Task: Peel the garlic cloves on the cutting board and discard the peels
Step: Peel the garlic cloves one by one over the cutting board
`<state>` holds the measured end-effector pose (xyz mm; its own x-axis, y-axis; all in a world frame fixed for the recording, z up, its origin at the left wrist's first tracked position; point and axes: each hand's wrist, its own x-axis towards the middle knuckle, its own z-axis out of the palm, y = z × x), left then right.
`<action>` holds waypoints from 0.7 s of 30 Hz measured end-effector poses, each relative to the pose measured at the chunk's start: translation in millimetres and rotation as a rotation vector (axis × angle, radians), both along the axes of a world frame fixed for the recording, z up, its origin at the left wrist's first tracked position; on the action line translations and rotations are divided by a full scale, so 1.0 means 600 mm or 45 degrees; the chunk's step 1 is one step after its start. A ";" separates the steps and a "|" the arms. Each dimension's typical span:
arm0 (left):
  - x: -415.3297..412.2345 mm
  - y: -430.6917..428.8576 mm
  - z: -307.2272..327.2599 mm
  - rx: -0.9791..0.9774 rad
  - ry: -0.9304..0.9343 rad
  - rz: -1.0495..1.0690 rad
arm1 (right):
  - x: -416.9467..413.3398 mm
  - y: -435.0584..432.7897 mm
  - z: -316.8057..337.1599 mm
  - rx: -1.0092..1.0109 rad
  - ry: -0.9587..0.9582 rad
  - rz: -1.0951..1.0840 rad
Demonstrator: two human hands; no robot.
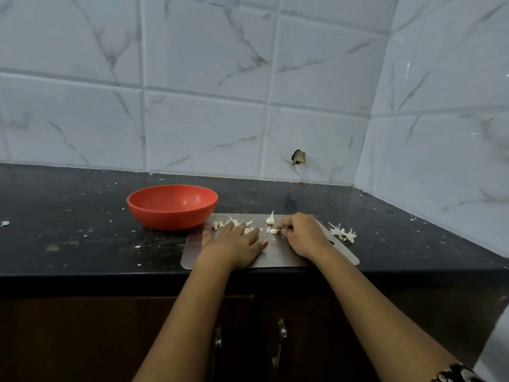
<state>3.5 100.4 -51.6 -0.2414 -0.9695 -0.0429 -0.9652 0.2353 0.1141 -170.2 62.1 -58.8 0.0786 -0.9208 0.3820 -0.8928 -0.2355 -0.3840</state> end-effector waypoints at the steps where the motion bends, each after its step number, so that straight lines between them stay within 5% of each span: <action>1: 0.002 -0.001 0.000 -0.003 0.002 0.016 | -0.001 0.001 -0.002 -0.022 -0.007 0.003; 6: 0.009 0.004 0.000 0.022 0.031 0.080 | 0.008 0.008 0.000 0.050 -0.078 0.191; 11: 0.012 0.007 -0.002 -0.016 0.073 0.123 | -0.010 -0.018 0.012 -0.066 -0.298 0.020; 17: 0.012 -0.005 -0.003 -0.180 0.238 0.072 | 0.014 -0.043 0.016 0.224 -0.008 0.150; 21: 0.037 -0.018 0.008 -0.353 0.435 0.013 | 0.029 -0.047 0.007 0.100 -0.070 0.060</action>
